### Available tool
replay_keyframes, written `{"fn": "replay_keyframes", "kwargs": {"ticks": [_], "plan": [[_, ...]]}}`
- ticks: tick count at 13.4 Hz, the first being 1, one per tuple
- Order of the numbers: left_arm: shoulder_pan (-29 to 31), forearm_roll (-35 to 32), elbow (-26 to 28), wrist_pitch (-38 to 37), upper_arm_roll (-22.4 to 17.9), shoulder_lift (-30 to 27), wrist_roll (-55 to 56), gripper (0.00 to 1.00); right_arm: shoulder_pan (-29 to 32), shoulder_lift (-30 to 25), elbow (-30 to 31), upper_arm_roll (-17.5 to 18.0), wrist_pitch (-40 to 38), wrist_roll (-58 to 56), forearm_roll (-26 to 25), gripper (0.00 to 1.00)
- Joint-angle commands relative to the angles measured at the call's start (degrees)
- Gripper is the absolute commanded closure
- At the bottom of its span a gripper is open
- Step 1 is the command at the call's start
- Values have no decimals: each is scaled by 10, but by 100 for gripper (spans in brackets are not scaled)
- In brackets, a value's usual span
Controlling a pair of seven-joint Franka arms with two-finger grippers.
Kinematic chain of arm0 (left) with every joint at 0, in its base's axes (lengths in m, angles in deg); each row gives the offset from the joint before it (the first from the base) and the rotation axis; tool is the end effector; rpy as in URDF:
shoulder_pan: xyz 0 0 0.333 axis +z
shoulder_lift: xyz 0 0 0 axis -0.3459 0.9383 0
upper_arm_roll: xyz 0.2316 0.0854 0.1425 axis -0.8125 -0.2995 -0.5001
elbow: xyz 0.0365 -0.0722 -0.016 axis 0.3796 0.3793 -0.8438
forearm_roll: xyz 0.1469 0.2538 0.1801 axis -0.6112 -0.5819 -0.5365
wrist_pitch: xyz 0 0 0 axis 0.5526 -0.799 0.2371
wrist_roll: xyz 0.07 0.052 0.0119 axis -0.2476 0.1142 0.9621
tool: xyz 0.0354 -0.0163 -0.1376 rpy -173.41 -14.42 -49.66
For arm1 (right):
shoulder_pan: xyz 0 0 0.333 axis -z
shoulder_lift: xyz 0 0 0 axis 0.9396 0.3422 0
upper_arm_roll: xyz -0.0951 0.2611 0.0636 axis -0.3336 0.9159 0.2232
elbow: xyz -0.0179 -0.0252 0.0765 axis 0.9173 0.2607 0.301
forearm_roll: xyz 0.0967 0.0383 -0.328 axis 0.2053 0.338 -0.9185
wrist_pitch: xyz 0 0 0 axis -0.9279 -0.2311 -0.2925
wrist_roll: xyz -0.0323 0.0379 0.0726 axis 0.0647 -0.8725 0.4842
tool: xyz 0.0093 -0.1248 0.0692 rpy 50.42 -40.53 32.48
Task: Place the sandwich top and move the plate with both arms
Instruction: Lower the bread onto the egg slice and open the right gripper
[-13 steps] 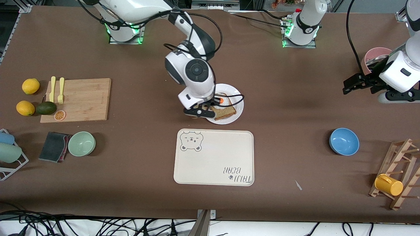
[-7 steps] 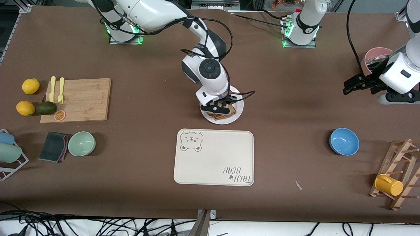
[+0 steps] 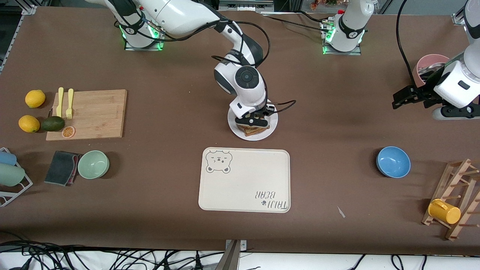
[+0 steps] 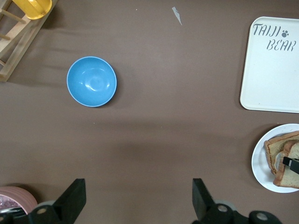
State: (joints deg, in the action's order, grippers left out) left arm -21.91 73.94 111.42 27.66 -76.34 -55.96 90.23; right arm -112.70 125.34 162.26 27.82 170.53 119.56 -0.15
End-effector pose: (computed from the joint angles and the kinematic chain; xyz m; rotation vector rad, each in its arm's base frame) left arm 0.5219 -0.0236 0.5147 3.1247 0.0952 -0.0906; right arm 0.4400 0.5363 0.2218 -2.9693 0.2595 0.1075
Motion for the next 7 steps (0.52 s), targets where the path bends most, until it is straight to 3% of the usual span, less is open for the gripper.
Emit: {"fn": "replay_keyframes", "kwargs": {"ticks": [1,7], "plan": [[0,-19,-11,-8,1,3,3,0,17,-13,-16,-3,-13,-9,5,0],[-1,-21,-8,12,1,14,2,0,106,-93,-15,-3,-131,-131,6,0]]}}
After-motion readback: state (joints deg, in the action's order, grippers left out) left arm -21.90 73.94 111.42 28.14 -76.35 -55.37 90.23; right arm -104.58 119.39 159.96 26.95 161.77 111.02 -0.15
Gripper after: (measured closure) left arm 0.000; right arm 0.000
